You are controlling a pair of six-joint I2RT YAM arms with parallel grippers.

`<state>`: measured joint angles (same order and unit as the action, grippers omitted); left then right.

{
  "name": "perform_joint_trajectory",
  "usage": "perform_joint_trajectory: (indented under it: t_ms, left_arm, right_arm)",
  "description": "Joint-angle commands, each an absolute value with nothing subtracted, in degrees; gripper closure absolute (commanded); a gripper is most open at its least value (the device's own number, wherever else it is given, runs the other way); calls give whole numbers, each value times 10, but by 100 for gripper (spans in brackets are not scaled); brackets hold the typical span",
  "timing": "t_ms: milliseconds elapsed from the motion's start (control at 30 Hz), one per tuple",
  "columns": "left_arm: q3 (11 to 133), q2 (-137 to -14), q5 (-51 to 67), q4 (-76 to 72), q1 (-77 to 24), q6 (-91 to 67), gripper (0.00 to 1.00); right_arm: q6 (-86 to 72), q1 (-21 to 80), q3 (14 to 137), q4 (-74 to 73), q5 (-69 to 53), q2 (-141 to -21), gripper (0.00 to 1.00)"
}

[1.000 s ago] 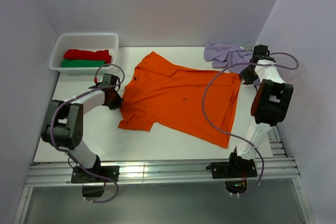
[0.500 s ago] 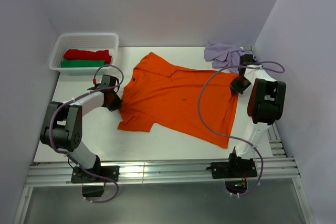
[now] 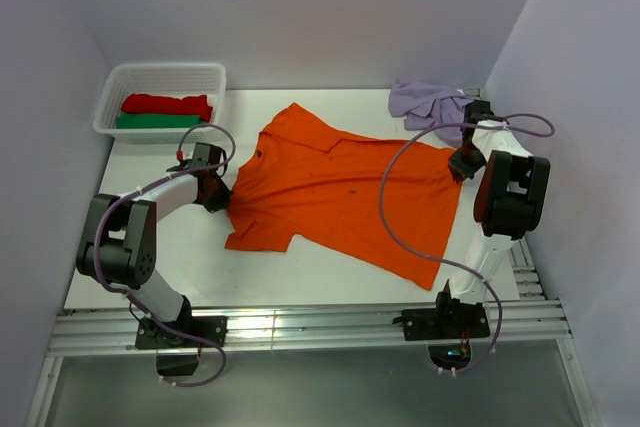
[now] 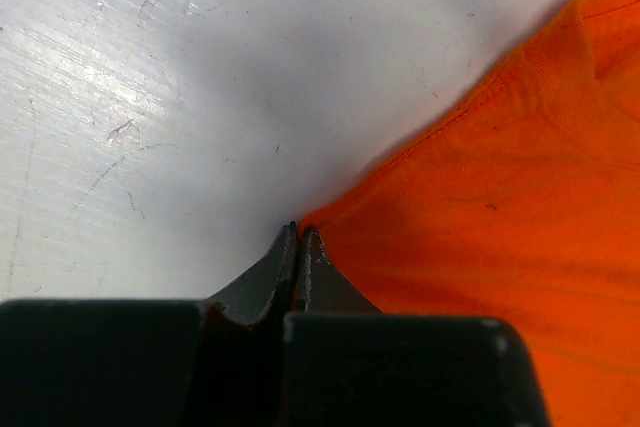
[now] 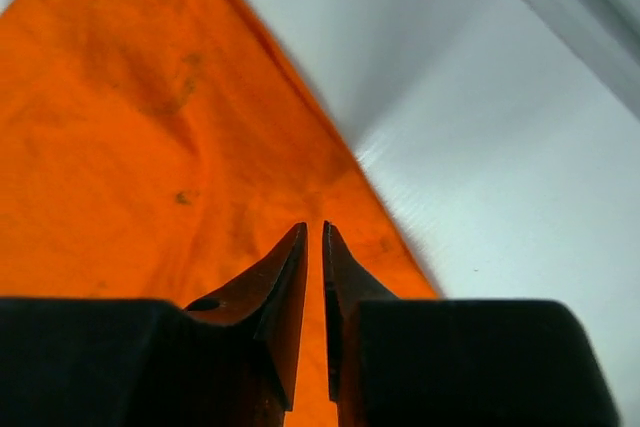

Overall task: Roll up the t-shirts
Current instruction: Flatten the tshirt

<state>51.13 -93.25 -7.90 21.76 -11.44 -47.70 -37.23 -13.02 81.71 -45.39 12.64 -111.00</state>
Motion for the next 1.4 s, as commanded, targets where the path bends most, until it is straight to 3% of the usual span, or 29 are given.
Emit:
perform_joint_trajectory:
  t_ms: [0,267,733,867,1367]
  left_arm:
    - [510,-937,-102,265,-110,-468,100]
    - [484,-918,-97,270,-110,-463,100]
    - [457,-873,-77,283,-110,-467,100]
    - [477,-882,-81,294,-110,-461,100]
    - [520,-904,-76,314,-110,-446,100]
  right_arm:
    - [-351,-134,816,-428,83,-1078,81]
    - [-365,-117,841,-393,3,-1104,64]
    - [-410,-3,960,-302,-159,-1215,72]
    - [-460,44,995,-282,-170,-1264,75]
    - [-533,65,1094,-269,-156,-1382,79]
